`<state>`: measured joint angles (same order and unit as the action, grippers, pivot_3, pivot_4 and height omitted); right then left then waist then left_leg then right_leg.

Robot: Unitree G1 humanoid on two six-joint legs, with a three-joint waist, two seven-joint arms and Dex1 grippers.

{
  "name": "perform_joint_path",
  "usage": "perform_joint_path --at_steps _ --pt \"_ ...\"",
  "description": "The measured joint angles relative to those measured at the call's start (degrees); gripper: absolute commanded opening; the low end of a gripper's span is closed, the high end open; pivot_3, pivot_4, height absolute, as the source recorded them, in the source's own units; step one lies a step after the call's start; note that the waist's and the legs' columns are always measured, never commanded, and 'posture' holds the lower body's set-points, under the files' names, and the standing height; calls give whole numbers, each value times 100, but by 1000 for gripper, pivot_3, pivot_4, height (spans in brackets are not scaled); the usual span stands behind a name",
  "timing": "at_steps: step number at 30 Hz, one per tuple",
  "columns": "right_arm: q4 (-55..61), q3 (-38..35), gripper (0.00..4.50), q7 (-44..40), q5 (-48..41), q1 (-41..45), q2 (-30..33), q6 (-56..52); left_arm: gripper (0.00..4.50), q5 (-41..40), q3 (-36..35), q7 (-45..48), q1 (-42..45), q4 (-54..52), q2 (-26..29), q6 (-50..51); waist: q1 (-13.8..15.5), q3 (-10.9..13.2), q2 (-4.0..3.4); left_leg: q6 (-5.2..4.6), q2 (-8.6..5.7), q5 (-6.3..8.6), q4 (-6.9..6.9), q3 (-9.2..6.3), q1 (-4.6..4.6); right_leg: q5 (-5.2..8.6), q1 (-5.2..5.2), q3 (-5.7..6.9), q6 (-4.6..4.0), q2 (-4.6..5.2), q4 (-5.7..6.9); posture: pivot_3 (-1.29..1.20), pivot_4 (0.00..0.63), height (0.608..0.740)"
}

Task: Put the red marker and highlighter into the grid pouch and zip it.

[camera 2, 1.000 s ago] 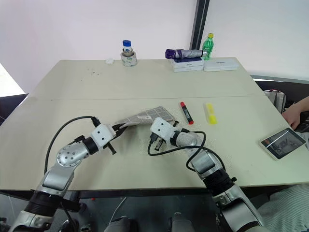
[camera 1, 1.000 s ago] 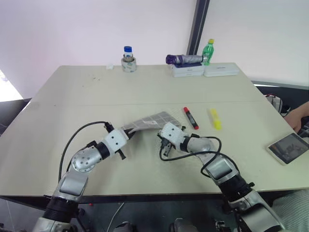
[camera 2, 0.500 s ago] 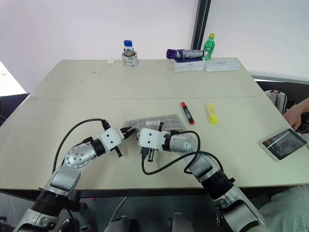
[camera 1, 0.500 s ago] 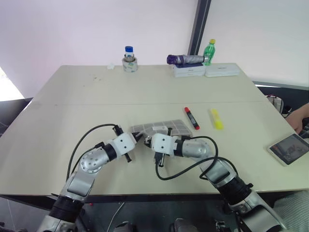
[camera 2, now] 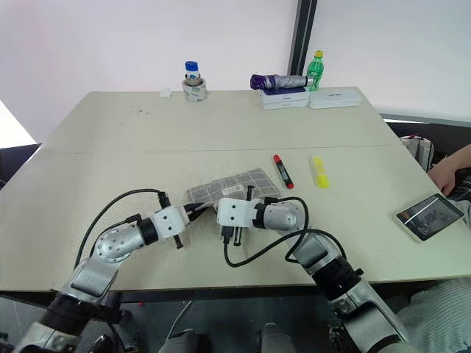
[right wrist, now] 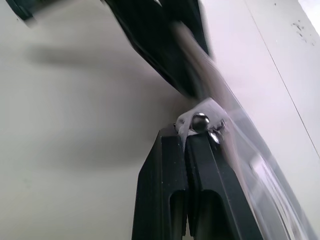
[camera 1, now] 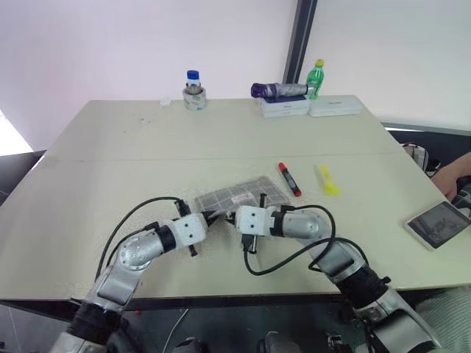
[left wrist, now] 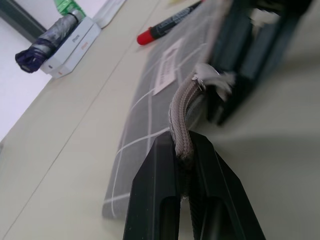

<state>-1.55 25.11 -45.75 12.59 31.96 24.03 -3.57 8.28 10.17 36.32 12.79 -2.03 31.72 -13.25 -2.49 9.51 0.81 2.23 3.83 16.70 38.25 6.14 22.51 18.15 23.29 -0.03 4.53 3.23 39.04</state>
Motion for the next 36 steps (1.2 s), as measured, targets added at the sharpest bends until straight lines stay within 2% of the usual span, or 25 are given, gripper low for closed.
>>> perform_joint_path --at_steps 4,8,15,22,29,32,34,36 --pt "-1 18 21 -91 1 0 -34 68 0 121 16 2 -95 -84 102 -112 29 0 0 -6 -3 3 1 1 0 0 -2 1 0 2 0 0 150 740" --pt "18 244 21 -211 175 -2 -45 222 0 209 180 -78 -86 -109 -259 156 55 0 1 -7 -6 4 3 2 1 0 -3 1 0 3 -1 0 150 740" --pt "13 409 21 -310 526 -10 21 609 0 354 268 -142 -70 -109 -459 326 37 0 1 -3 -4 2 3 0 0 0 -3 1 0 0 0 0 150 740" --pt "-5 489 21 -415 874 48 142 1003 0 340 269 -144 -36 -103 -610 459 45 0 1 0 -5 0 4 0 0 0 -4 0 0 1 0 0 150 740" --pt "-27 317 21 -432 810 36 196 1112 0 92 177 -163 -18 -73 -662 552 42 -1 1 2 -4 -1 4 0 0 0 -4 1 0 1 0 0 150 740" --pt "121 -57 960 -648 2 -82 -86 475 0 26 68 -226 77 -18 -656 541 37 0 1 3 -2 -2 4 -1 -1 0 -5 1 0 0 1 0 150 740" --pt "312 -160 1807 -781 -369 -104 -167 203 0 -8 -27 -286 143 13 -648 547 28 -1 1 3 -2 -2 4 -2 -1 0 -6 1 0 1 1 0 150 740" --pt "435 -229 2934 -827 -528 -115 -144 98 0 -63 -85 -335 151 17 -670 571 36 -1 1 -1 -3 1 4 -3 -1 0 -7 1 0 2 1 0 150 740"
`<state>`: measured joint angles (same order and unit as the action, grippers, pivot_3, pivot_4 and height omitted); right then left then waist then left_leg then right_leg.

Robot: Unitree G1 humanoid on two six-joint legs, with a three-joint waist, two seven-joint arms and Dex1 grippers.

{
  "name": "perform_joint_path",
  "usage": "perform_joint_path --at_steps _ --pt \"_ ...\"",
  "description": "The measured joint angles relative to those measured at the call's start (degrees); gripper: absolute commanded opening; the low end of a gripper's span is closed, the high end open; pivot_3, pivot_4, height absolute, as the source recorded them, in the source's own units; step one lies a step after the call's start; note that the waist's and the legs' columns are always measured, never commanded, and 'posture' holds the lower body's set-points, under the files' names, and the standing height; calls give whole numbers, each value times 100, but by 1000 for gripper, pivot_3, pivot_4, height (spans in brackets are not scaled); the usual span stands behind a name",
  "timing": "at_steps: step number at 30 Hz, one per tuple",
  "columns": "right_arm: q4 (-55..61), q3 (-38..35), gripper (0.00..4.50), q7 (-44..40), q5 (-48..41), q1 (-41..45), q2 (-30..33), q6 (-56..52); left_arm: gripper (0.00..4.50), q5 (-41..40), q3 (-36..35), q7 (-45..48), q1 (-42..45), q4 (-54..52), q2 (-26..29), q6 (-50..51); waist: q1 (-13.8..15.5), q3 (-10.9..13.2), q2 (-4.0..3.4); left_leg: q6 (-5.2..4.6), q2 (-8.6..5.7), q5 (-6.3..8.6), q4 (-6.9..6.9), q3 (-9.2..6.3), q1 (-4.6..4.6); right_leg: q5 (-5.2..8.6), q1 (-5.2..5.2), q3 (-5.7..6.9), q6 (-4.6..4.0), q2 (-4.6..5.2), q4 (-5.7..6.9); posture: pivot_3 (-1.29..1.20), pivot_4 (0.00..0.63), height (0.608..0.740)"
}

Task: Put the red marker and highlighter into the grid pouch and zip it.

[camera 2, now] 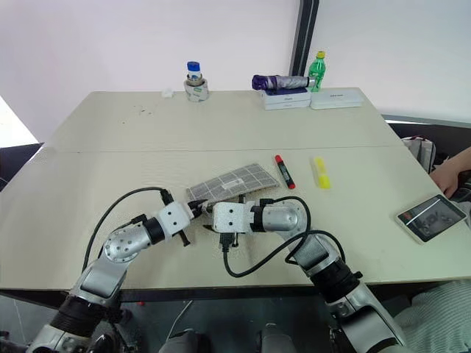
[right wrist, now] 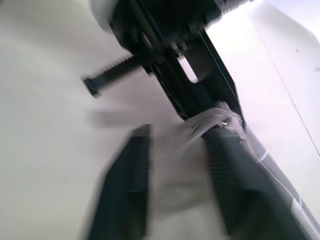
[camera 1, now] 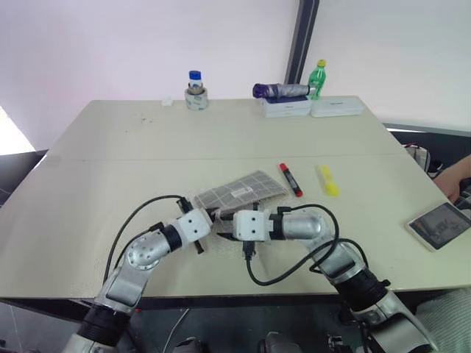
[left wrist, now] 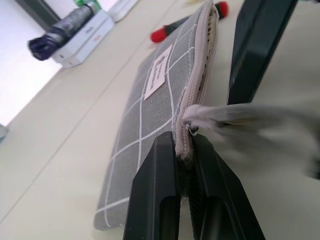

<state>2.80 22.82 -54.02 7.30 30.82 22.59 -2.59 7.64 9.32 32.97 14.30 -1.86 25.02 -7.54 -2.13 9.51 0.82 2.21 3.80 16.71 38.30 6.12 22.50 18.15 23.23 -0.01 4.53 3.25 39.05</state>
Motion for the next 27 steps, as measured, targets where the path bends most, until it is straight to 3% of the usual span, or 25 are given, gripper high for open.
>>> perform_joint_path --at_steps 2,6,9,15,20,21,23,27 --pt "134 -87 3952 -53 -161 -69 76 -103 0 -106 -75 -39 0 2 -38 80 12 0 1 -3 0 2 0 -1 0 0 0 1 0 0 0 0 150 740" --pt "352 -407 3952 -132 -656 -228 171 -722 0 -451 -286 82 8 108 71 97 10 0 1 -2 0 1 0 -1 0 0 -1 1 0 0 0 0 150 740" --pt "324 -852 2979 -66 -907 -221 295 -949 0 -769 -502 263 25 241 223 77 -3 0 1 -3 1 2 0 -2 -1 0 -1 2 0 -1 0 0 150 740" --pt "-329 -1246 52 289 -1028 35 286 -763 0 -1314 -866 611 126 409 414 71 -19 0 1 3 0 -2 -1 0 -1 0 0 1 0 -2 -1 0 150 740" --pt "-1082 -1399 52 1154 -834 325 46 -697 0 -1644 -993 503 165 373 170 467 -22 0 2 6 0 -4 1 2 -1 0 0 0 0 0 1 0 150 740" --pt "-1313 -1595 267 1466 -829 450 -23 -803 0 -1701 -1041 394 168 317 85 579 -22 0 2 7 0 -4 1 1 0 0 0 0 0 1 1 0 150 740" --pt "-1569 -1921 918 1769 -896 634 -39 -946 0 -1716 -1056 247 171 234 8 709 -8 0 2 7 0 -4 1 1 0 0 -1 0 0 2 1 0 150 740" --pt "-2080 -2113 2922 2154 -861 871 -31 -963 0 -1678 -1060 -3 180 181 -37 823 -29 0 2 7 0 -4 -3 2 0 0 0 -1 0 1 -1 0 150 740"
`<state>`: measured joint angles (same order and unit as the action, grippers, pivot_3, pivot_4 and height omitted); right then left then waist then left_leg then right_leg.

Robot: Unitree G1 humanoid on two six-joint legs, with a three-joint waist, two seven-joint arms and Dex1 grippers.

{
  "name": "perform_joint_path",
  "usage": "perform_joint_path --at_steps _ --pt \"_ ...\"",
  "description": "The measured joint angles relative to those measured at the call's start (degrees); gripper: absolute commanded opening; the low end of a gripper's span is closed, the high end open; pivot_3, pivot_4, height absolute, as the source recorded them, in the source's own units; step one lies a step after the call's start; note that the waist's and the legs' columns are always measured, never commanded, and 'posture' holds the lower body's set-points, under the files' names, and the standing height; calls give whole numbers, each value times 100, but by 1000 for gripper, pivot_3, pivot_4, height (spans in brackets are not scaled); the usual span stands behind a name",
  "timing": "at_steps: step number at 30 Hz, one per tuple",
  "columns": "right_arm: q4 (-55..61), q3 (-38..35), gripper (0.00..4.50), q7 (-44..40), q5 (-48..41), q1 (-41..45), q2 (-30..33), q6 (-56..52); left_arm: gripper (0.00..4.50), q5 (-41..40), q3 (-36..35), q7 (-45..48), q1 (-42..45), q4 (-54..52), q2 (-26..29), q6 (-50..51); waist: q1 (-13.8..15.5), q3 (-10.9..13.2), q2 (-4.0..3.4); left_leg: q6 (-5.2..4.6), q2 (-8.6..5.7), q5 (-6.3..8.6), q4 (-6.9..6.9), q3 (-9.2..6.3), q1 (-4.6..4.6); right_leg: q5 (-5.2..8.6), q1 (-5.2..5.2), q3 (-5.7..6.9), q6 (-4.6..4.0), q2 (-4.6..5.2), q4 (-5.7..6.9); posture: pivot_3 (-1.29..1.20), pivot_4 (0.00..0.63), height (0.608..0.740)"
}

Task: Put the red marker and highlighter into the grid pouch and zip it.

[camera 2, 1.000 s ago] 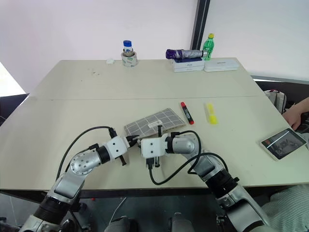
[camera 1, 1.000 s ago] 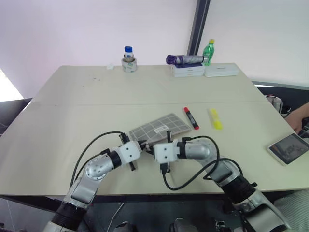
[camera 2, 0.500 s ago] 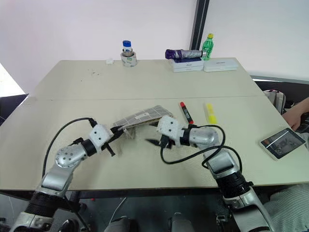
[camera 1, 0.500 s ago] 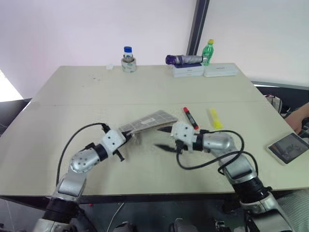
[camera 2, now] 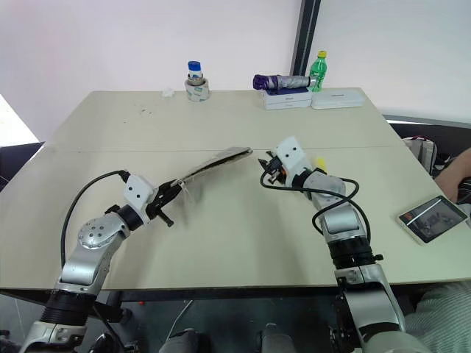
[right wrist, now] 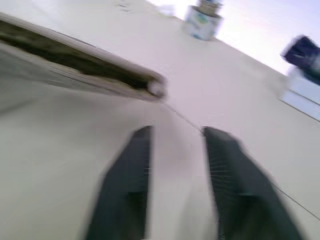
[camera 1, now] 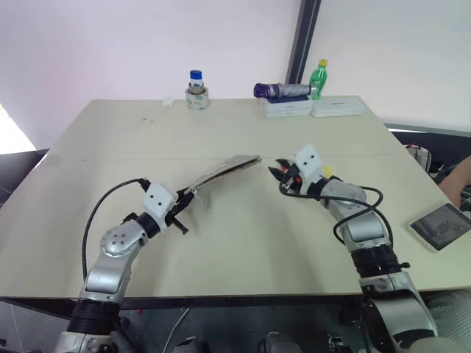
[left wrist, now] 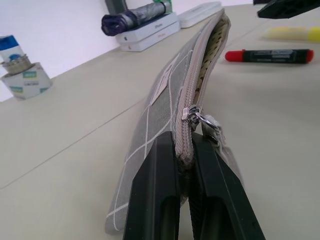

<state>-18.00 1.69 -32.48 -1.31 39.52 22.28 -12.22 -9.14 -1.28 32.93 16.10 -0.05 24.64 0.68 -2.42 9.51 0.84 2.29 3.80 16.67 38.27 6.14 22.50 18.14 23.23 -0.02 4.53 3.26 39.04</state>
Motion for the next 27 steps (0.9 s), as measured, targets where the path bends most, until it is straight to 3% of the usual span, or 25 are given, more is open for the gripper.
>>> perform_joint_path --at_steps 12,20,23,26,27 --pt "-2182 -309 2922 681 -78 1246 -98 -1306 0 104 5 -99 -14 -17 4 -19 -3 0 -1 2 1 -1 0 6 2 0 4 -2 0 2 1 0 150 740" --pt "-2391 -271 2922 434 -151 1261 -17 -1959 0 171 9 -150 -55 -19 3 -56 -8 -1 -2 2 2 -1 -3 5 2 0 5 -2 0 1 0 0 150 740" --pt "-2089 -240 2064 386 -156 1096 65 -2102 0 178 8 -156 -55 -18 3 -117 -4 -1 -2 2 2 -1 -3 4 2 0 4 -2 0 3 0 0 150 740" --pt "-1753 -144 469 338 -115 882 83 -1961 0 177 8 -155 -54 -17 1 -122 -4 -1 -2 2 1 -1 -3 5 3 0 4 -2 0 5 0 0 150 740" --pt "-1652 -140 331 295 -124 824 85 -1910 0 175 8 -154 -53 -15 0 -122 -4 -1 -2 2 1 -1 -3 4 3 0 5 -2 0 4 0 0 150 740"
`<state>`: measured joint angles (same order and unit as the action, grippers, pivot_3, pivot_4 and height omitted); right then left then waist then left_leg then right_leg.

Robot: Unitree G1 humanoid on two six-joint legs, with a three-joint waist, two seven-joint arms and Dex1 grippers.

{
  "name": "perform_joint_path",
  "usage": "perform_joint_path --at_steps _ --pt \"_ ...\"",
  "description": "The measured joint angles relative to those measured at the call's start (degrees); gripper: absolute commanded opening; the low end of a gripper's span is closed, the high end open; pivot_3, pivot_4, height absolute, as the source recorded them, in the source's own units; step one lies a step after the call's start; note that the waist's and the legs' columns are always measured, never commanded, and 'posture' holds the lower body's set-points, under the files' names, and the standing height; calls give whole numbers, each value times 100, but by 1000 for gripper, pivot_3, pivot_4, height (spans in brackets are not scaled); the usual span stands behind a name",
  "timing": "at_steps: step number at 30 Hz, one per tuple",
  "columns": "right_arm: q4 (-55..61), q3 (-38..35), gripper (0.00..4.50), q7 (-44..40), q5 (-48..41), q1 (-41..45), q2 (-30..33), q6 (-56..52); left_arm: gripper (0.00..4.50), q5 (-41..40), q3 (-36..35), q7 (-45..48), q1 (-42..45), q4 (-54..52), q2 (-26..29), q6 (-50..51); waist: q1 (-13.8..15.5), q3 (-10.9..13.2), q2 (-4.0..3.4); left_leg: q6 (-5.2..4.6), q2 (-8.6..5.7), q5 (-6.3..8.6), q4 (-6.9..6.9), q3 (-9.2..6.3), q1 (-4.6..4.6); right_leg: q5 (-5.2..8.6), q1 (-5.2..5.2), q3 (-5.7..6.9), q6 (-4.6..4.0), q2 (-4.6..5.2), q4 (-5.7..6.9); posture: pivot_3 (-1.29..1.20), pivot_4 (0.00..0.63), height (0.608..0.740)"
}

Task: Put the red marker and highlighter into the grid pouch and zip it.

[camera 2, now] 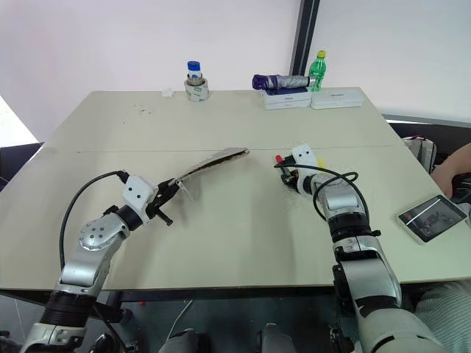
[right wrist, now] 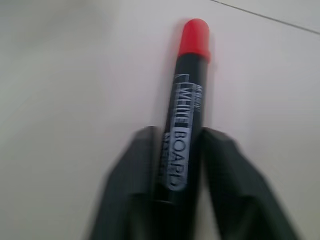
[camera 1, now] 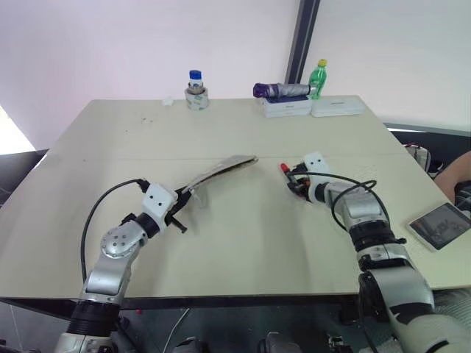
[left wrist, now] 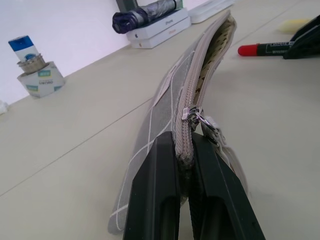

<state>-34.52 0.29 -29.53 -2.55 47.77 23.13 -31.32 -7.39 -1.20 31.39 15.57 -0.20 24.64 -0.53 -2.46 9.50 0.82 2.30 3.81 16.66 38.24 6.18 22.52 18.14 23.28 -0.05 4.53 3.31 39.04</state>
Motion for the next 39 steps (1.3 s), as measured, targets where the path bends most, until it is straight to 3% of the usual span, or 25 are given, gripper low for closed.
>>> perform_joint_path --at_steps 6,13,19,39 --pt "1303 204 332 -1168 -67 -507 592 1685 0 -26 5 120 66 40 29 -2 18 1 0 -2 -3 1 -1 -3 5 0 3 2 1 -2 -5 0 150 740" --pt "1970 678 332 -2204 248 -768 1279 3668 0 -56 15 356 120 253 118 -54 -11 1 1 -2 0 1 0 -3 0 0 0 1 1 -7 -5 0 150 740" --pt "2041 1294 332 -2095 952 -738 1175 4052 0 -60 20 484 241 330 127 -110 8 2 2 0 0 0 2 -2 0 0 0 1 1 -3 -4 0 150 740" --pt "1313 1939 332 -1556 2015 -80 678 4807 0 123 284 533 100 100 71 -124 1 2 3 0 0 0 2 0 0 0 0 1 1 -4 -4 0 150 740"
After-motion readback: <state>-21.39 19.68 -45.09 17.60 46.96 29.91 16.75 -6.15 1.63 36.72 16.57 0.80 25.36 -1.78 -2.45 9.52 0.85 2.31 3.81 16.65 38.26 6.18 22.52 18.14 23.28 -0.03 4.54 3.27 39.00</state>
